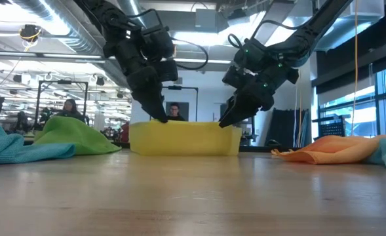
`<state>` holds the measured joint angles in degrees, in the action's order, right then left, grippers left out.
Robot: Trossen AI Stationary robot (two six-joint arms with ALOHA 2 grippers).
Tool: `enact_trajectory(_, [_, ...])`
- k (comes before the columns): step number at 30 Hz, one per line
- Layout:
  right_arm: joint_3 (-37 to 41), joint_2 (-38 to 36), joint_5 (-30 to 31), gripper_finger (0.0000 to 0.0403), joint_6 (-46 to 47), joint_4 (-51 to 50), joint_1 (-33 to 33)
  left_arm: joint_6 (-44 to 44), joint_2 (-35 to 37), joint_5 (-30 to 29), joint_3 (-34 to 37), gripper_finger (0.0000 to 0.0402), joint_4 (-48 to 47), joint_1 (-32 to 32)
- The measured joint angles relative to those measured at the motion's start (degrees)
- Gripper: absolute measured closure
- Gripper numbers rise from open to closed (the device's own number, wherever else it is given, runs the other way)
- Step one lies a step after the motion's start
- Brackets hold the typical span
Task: Fold microfiber towels
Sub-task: Put the yellow towel into the yellow bin
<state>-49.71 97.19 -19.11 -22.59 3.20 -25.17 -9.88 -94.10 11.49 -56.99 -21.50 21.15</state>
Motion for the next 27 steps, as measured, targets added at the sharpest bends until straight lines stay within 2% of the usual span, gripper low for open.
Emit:
enact_trajectory(19, [0.0,0.0,0.0,0.0183,0.5,0.1,0.0,0.4,0.0,-2.5,0.2,0.0185,-0.4,2.4])
enact_trajectory(27, [-0.1,0.0,1.3,0.0183,3.0,4.3,0.0,-1.1,-0.1,-2.5,0.2,0.0185,-1.5,1.9])
